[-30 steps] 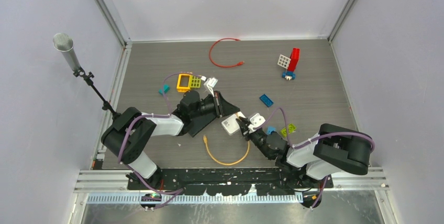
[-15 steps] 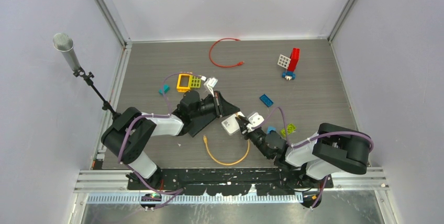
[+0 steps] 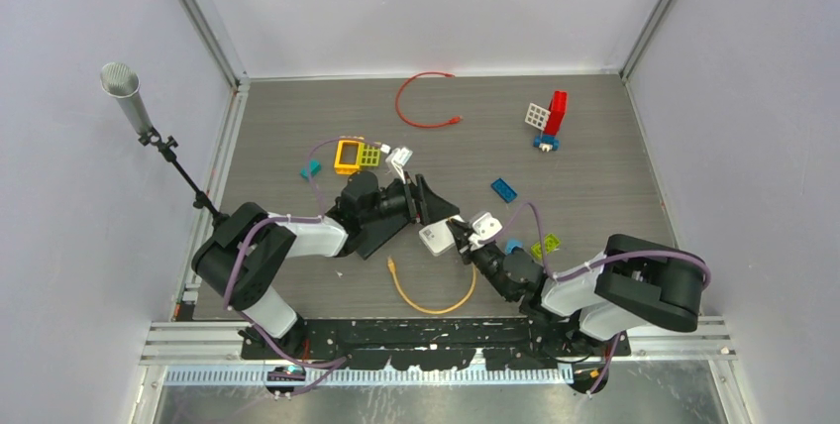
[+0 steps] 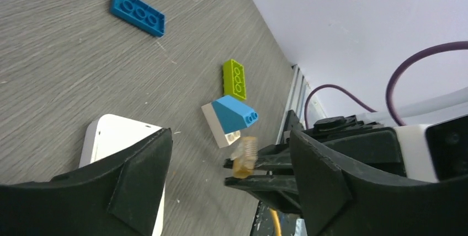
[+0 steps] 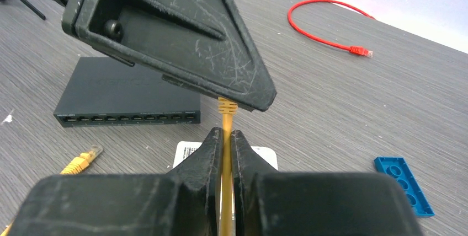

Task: Insert the plug into the switch port
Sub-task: Insert the connector into the switch port.

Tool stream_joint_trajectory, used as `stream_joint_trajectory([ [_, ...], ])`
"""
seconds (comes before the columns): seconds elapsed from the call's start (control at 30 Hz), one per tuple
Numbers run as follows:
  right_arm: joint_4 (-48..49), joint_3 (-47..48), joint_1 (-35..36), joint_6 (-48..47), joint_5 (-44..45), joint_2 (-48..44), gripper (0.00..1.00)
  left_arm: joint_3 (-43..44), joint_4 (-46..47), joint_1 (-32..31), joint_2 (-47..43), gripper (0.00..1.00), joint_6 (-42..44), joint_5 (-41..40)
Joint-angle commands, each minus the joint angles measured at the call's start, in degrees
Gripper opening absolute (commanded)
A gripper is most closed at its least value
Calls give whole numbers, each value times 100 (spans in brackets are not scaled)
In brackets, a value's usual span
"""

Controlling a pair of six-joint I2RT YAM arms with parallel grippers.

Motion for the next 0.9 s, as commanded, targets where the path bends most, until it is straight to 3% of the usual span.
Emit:
stream_joint_trajectory([
  [0.0,147,-130,-9,539,105,-460,0,139,-186,33,-192,82,234,-158],
  [0.1,-1007,-117,15,1179,17,-1050,0,108,-574,106,-411,82,439,-426],
  [0.3,-4906,384,57,2759,202,-2747,1,138,-1425,210,-756,80,782,-994],
  [0.43,-6437,597,56,3602,344,-3228,1,175,-1520,218,-744,78,830,-993],
  [0.63,-7351,827,61,4492,-384,-3204,0,536,-2181,220,-465,74,1023,-1018],
  [0.87,-7400,928,457,4656,-259,-2458,1,875,-2667,214,-85,68,1123,-1038],
])
